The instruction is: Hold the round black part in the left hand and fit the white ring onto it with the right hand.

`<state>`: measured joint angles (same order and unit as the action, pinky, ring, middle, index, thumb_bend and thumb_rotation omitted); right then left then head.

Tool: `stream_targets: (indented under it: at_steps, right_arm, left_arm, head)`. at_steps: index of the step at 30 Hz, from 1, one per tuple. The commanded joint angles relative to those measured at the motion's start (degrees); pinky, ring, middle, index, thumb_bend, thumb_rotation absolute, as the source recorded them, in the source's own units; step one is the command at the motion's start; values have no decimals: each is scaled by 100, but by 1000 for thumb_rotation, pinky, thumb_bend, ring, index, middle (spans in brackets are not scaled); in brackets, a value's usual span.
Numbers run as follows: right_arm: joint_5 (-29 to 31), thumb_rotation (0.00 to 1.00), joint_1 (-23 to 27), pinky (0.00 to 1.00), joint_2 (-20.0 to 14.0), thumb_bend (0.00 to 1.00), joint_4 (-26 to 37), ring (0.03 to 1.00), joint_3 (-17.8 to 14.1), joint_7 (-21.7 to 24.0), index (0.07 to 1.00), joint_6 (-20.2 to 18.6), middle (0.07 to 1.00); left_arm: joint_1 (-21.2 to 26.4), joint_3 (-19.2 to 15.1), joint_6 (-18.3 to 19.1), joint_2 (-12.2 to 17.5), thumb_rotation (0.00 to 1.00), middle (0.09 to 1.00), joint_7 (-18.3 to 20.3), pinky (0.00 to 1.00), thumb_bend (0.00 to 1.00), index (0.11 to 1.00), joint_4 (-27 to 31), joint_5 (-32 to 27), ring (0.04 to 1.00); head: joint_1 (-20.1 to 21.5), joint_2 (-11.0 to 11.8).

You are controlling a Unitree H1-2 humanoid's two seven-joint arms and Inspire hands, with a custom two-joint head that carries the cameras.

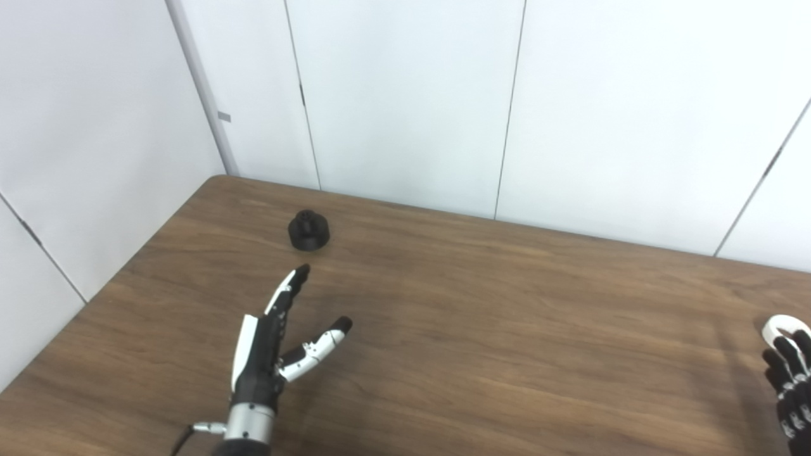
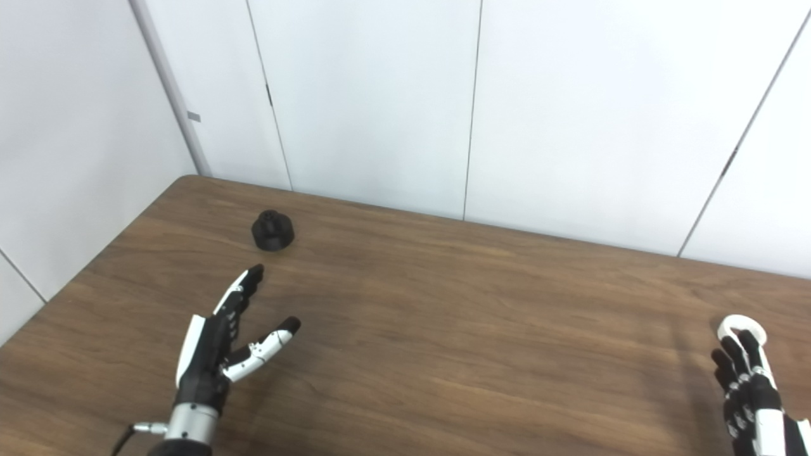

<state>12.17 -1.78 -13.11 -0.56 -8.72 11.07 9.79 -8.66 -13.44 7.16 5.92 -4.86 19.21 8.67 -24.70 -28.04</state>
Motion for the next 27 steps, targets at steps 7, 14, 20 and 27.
stream_targets:
  at_steps: [7,14,20,27]
  right_arm:
    - [48,1000,-435,1000,168,509,-197,964,102,39,999,34,974]
    - [14,1000,-450,1000,193,516,-178,956,122,19,989,71,966]
    - [7,1000,-490,1000,235,519,-66,958,129,-33,991,-46,968]
    - [3,1000,-528,997,259,509,-2,948,142,-52,985,-25,961]
  left_arm:
    - [711,-110,834,920,334,934,4,993,880,906,288,884,965]
    - [1121,-60,1206,1484,376,956,134,1000,924,892,-50,1304,1000]
    - [1497,98,1139,1911,344,951,106,1000,919,869,-656,1615,1000]
    - [1978,339,1189,2192,340,939,24,1000,945,851,-1411,1911,993]
  head:
    - [51,-30]
    - [96,-40]
    - [130,-54]
    - [165,-84]
